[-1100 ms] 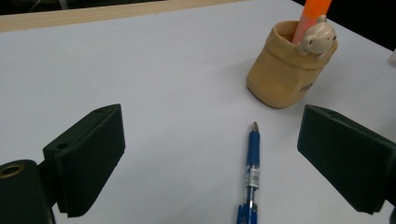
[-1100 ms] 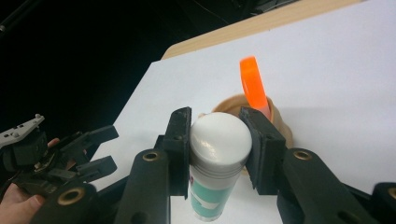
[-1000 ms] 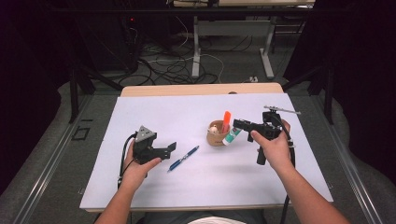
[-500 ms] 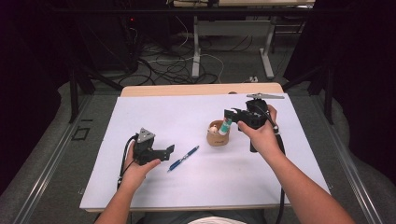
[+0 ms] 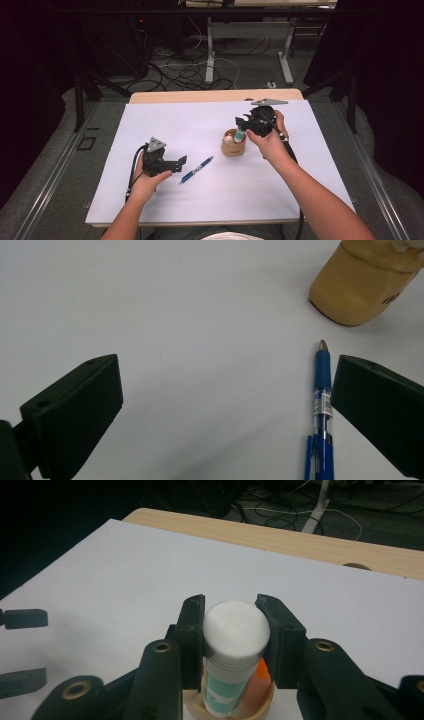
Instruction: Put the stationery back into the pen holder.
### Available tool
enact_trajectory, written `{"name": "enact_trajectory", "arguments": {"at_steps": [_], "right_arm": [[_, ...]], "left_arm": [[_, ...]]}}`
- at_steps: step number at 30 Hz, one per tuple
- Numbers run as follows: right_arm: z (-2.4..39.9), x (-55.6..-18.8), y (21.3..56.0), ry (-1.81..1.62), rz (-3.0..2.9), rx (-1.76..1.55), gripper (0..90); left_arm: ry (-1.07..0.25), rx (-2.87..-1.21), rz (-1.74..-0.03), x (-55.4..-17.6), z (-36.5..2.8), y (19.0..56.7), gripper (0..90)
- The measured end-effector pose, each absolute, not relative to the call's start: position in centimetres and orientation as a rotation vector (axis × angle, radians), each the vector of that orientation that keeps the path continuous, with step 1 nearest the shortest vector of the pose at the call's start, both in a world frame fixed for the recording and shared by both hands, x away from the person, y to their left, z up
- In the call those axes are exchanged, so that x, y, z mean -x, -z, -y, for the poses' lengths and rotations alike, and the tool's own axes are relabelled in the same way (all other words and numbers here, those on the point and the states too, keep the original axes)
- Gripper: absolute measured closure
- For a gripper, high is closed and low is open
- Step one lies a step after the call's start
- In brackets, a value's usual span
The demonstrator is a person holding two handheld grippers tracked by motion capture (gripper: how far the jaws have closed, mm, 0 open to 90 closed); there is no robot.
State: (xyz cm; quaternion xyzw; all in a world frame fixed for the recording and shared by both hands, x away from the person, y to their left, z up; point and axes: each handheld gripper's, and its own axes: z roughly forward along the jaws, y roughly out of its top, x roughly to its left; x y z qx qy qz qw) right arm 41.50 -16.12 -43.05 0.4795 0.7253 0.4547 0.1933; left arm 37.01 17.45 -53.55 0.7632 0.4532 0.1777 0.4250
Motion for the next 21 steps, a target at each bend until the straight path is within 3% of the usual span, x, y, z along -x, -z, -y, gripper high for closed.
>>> {"name": "enact_trajectory", "arguments": {"at_steps": [21], "right_arm": [[14.6, -41.9, 44.7, -1.159, -2.073, -1.265, 64.7]], "left_arm": [[-0.435, -1.913, -1.125, -37.1, -17.1, 53.6, 0.9]]}}
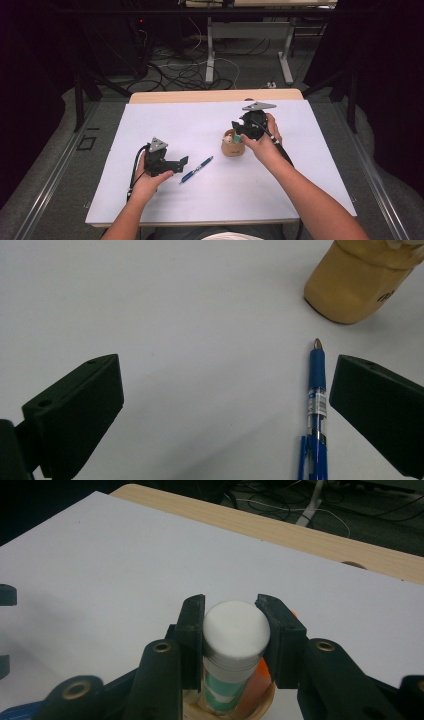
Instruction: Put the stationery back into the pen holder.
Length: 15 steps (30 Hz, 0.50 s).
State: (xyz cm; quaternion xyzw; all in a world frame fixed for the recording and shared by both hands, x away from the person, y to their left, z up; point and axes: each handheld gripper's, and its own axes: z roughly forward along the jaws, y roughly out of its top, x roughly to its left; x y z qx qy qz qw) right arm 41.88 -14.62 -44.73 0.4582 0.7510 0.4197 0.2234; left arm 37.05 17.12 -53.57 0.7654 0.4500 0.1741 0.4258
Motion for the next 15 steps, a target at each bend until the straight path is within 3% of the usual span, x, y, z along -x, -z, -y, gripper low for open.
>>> {"name": "enact_trajectory", "arguments": {"at_steps": [15], "right_arm": [[14.52, -41.77, 45.11, -1.149, -2.104, -1.272, 61.4]], "left_arm": [[-0.432, -1.94, -1.109, -37.0, -16.91, 53.58, 2.3]]}}
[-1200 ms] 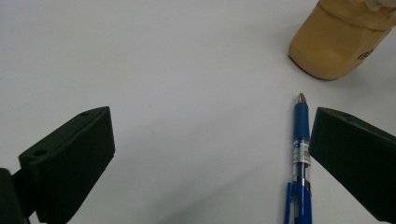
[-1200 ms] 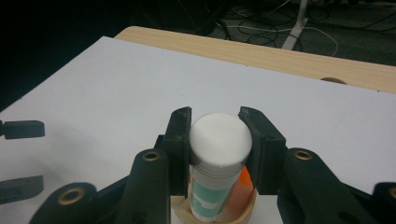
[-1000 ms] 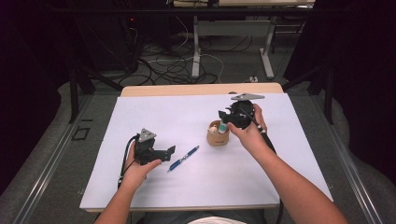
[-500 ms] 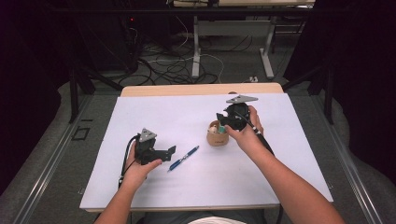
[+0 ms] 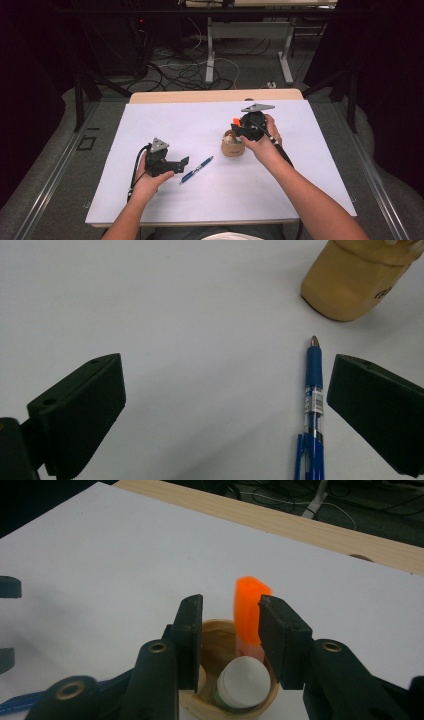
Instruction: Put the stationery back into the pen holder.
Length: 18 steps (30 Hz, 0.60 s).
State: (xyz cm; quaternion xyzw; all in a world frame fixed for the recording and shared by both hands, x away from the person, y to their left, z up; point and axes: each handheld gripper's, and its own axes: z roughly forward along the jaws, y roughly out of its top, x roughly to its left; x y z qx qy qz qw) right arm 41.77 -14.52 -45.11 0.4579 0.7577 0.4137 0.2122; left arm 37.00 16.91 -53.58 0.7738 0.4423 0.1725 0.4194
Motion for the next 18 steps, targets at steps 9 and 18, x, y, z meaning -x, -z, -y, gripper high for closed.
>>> {"name": "enact_trajectory", "arguments": {"at_steps": [9, 18], "right_arm": [[15.0, -41.5, 45.1, -1.189, -2.095, -1.286, 55.3], [15.9, -41.2, 45.6, -1.248, -2.071, -1.316, 42.4]], "left_arm": [[-0.435, -1.947, -1.106, -37.0, -16.7, 53.6, 2.7], [-0.42, -1.963, -1.1, -36.9, -16.3, 53.7, 4.2]]}}
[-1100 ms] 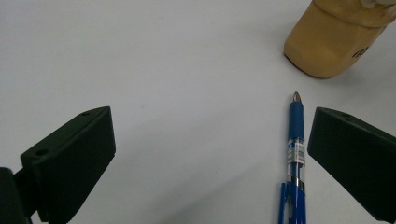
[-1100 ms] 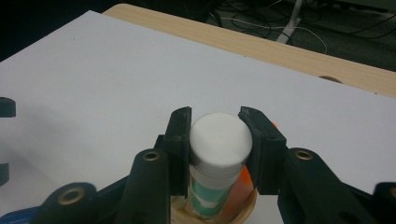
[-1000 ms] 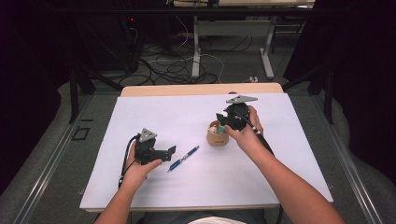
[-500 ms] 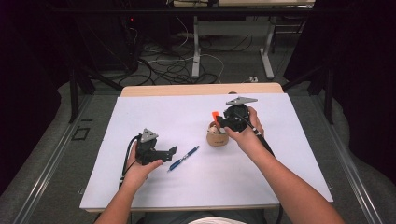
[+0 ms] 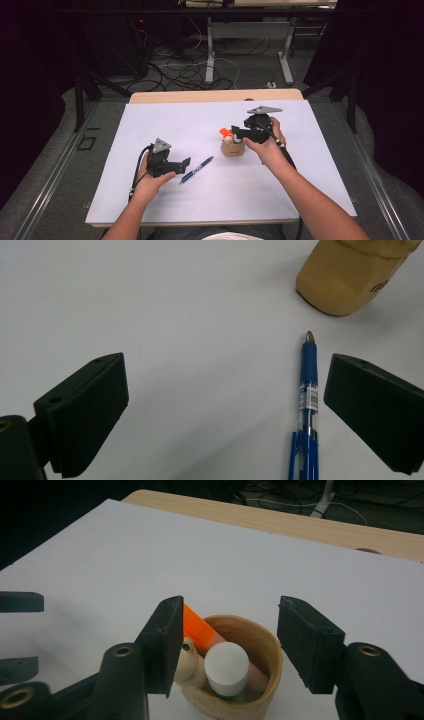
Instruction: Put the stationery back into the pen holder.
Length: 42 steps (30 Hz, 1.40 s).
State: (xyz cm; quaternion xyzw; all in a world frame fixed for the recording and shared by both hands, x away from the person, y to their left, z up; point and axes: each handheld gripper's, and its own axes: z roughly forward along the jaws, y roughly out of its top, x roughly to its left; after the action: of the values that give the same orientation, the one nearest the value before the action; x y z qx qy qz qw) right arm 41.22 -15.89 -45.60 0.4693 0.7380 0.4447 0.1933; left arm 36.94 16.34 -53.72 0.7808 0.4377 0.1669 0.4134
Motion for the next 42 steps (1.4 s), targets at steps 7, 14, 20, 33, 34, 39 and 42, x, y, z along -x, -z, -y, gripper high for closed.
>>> {"name": "enact_trajectory", "arguments": {"at_steps": [7, 14, 20, 33, 34, 39, 42], "right_arm": [[16.9, -40.6, 45.9, -1.308, -2.036, -1.345, 35.0], [17.8, -39.8, 46.2, -1.353, -2.016, -1.366, 32.6], [18.5, -39.2, 46.5, -1.387, -1.995, -1.385, 31.1], [19.4, -37.9, 47.3, -1.438, -1.968, -1.395, 30.2], [19.4, -37.8, 47.3, -1.441, -1.966, -1.401, 30.2], [19.6, -37.5, 47.7, -1.449, -1.96, -1.402, 30.2], [19.8, -37.5, 47.9, -1.452, -1.959, -1.415, 30.0]], "left_arm": [[-0.418, -1.988, -1.077, -36.9, -15.9, 53.7, 9.0], [-0.407, -2.024, -1.065, -36.8, -15.4, 53.6, 16.6], [-0.397, -2.063, -1.053, -36.6, -15.2, 53.5, 23.0], [-0.377, -2.138, -0.97, -36.2, -13.6, 53.5, 31.4], [-0.385, -2.152, -0.964, -36.2, -13.5, 53.5, 31.5], [-0.391, -2.184, -0.947, -36.2, -12.9, 53.6, 32.9], [-0.378, -2.194, -0.945, -36.2, -12.7, 53.8, 36.8]]}}
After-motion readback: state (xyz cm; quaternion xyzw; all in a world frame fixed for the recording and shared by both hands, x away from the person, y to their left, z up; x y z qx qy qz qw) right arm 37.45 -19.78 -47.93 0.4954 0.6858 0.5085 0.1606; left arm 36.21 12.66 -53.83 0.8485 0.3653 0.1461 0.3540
